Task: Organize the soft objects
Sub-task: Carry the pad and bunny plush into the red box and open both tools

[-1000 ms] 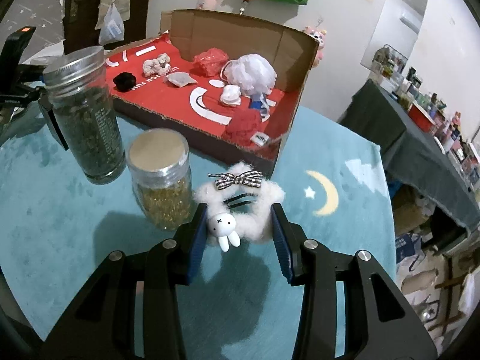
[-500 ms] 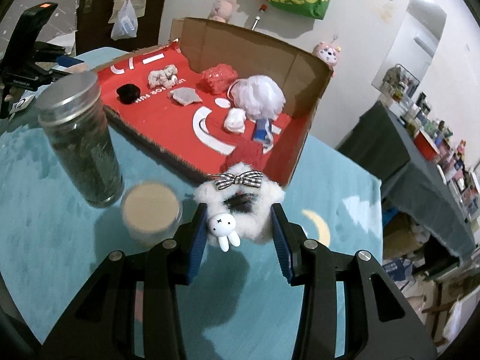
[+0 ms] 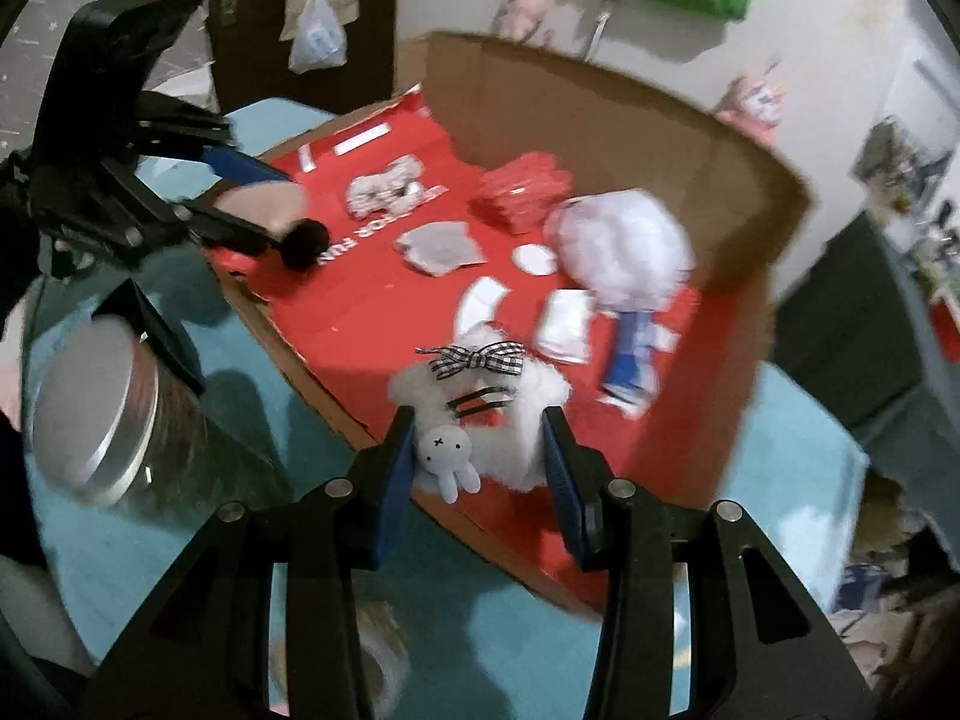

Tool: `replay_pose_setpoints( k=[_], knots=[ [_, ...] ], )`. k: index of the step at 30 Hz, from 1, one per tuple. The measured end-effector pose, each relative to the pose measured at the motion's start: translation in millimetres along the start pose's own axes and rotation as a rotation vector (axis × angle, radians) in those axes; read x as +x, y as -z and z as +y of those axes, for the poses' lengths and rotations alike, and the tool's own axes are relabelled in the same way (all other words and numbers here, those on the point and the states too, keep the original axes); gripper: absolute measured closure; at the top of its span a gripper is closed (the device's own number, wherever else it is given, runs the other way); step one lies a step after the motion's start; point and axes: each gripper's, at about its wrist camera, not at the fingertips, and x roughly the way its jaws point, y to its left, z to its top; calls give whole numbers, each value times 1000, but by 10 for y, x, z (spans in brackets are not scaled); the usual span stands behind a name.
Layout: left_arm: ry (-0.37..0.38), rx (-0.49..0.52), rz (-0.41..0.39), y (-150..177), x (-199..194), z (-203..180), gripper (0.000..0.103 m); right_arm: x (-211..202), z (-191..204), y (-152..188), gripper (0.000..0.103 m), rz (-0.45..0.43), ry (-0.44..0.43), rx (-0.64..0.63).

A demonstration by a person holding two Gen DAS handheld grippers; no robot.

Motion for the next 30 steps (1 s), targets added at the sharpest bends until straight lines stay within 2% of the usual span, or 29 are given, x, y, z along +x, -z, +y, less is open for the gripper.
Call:
replay_pose_setpoints(
  k=[5, 8, 15, 30],
  knots=[
    [5, 11, 91, -132, 279, -31, 55, 286, 3, -187, 64, 98, -85, 26],
    [14, 18, 126, -182, 385, -37, 55, 409, -33, -240, 63, 159, -107, 42],
    [19, 5, 187, -248, 592, -16, 54, 599, -80, -279, 63, 246, -96, 60],
    [6, 20, 219, -243, 734, -61, 49, 667, -43, -222, 61, 278, -61, 37]
  ],
)
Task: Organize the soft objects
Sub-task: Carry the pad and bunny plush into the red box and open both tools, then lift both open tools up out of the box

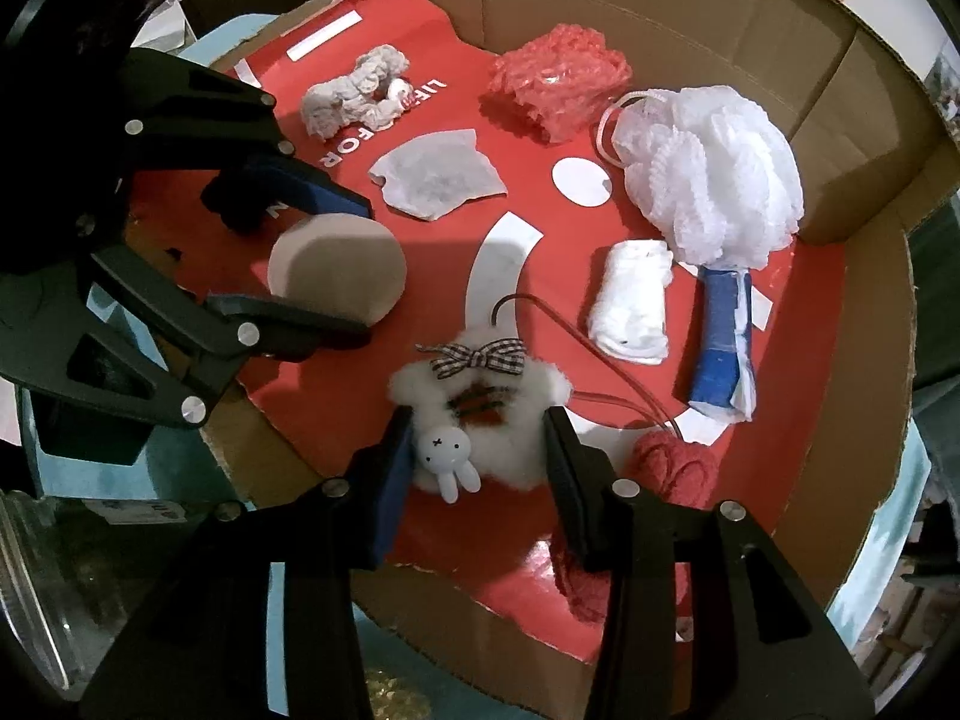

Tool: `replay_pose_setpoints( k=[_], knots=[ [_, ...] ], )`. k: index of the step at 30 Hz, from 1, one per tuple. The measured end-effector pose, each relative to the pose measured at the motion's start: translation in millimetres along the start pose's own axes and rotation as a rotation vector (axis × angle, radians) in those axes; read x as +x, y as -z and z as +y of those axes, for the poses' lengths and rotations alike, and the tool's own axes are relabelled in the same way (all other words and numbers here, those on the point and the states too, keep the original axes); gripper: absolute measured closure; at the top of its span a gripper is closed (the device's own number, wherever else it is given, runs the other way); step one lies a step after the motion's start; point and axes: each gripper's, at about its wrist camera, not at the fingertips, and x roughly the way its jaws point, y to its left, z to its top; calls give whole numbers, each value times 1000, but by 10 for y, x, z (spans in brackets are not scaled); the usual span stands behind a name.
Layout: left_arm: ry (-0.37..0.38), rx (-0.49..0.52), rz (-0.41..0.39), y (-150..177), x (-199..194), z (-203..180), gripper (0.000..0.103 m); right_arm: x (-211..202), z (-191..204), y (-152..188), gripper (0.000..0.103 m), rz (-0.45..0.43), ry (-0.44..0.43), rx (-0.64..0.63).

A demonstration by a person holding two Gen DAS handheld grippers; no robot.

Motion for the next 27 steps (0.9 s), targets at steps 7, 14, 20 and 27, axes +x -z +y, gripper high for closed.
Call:
replay_pose_setpoints(
  k=[7, 14, 20, 27],
  knots=[
    [3, -23, -26, 41, -59, 49, 33, 67, 52, -10, 51, 6, 14, -9],
    [-26, -143, -90, 161, -386, 113, 14, -31, 7, -13, 38, -27, 41, 36],
    [-74, -274, -120, 349, -669, 120, 5, -331, -59, 80, 31, -72, 106, 163],
    [-105, -418, -132, 510, -783, 121, 0, -571, -106, 264, 24, -113, 136, 335]
  ],
)
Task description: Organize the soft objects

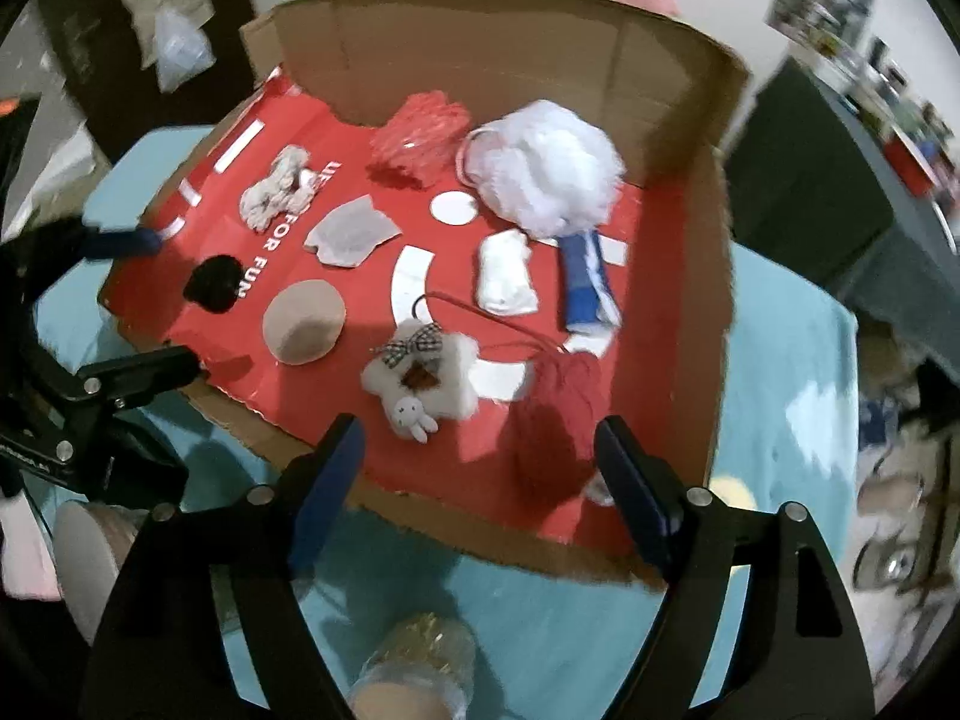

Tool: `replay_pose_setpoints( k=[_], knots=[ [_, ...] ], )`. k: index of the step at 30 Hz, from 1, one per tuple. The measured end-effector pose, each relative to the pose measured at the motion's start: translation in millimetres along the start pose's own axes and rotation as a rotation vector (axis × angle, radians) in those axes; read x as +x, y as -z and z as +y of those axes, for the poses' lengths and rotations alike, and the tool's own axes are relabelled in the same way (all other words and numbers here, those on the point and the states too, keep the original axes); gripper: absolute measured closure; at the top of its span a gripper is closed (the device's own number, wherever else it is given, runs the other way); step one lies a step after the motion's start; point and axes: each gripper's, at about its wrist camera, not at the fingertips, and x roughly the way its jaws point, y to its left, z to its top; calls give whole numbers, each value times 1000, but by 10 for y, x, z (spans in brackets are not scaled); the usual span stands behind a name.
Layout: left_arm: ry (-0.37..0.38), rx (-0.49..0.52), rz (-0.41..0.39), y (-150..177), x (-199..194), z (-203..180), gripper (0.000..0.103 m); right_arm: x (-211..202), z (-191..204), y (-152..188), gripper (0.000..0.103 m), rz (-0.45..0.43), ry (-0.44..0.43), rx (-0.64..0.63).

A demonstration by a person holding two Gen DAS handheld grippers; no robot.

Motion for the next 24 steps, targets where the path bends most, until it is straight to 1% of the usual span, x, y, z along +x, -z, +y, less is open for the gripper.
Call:
replay_pose_setpoints(
  k=[2, 5, 8, 15, 24],
  knots=[
    [-19, -31, -6, 35, 5, 8, 0, -73, -8, 48, 24, -9, 15, 38],
    [-37, -70, -6, 71, 22, 16, 0, -75, -58, 114, 24, -10, 26, 106],
    [-43, -110, -4, 85, 70, 35, 0, -4, -74, 153, 24, -9, 4, 162],
    [-72, -141, 5, 142, 140, 33, 0, 96, -16, 177, 24, -12, -4, 198],
    [-73, -150, 23, 167, 241, 11, 0, 241, 10, 183, 24, 3, -3, 213]
  ],
)
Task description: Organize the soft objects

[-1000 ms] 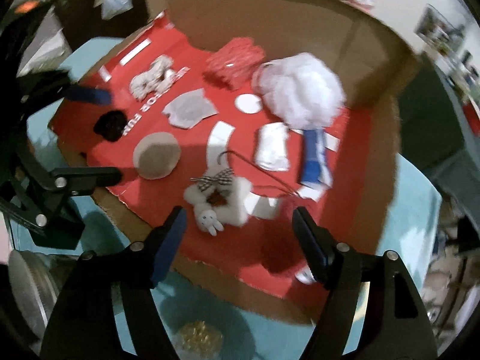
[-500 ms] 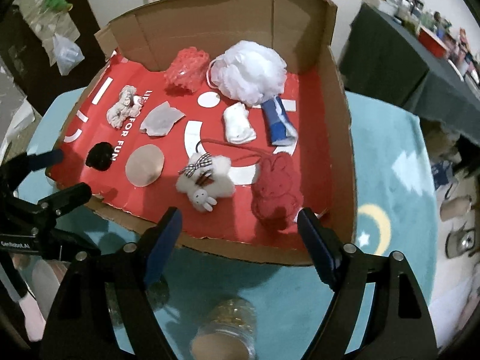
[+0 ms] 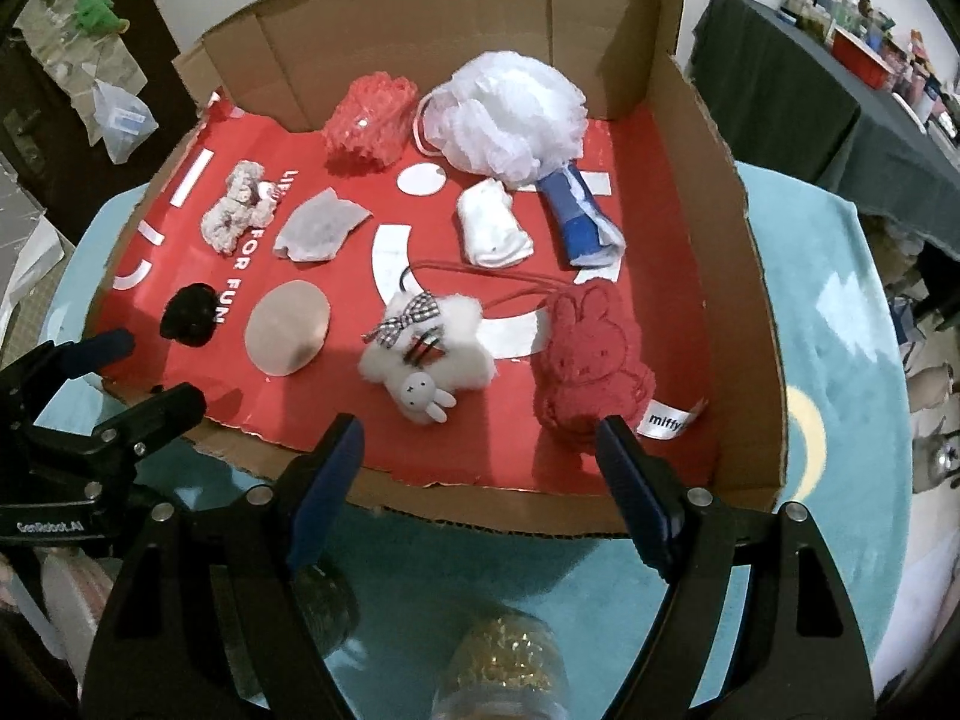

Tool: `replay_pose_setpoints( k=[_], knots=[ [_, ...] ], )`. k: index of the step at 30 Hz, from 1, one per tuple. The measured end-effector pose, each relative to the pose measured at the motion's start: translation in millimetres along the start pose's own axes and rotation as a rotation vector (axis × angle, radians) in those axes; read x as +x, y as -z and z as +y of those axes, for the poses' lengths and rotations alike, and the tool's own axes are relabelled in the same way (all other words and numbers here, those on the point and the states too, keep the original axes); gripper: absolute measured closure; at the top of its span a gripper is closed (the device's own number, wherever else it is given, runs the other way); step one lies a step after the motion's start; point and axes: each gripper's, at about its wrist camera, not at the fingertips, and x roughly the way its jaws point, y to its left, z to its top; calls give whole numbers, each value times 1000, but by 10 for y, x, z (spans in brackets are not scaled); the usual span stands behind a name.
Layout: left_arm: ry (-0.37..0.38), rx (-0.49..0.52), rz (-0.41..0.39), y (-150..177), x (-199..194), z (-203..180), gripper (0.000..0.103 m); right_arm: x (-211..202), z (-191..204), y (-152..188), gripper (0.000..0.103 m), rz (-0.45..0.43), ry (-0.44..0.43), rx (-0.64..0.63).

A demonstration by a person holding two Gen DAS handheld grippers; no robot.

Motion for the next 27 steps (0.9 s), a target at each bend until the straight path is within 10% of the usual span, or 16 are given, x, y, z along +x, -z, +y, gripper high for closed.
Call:
replay_pose_setpoints(
  k=[27],
  knots=[
    [-9, -11, -5, 3, 31, 37, 0, 1, -12, 26, 24, -19, 0, 6]
  ],
)
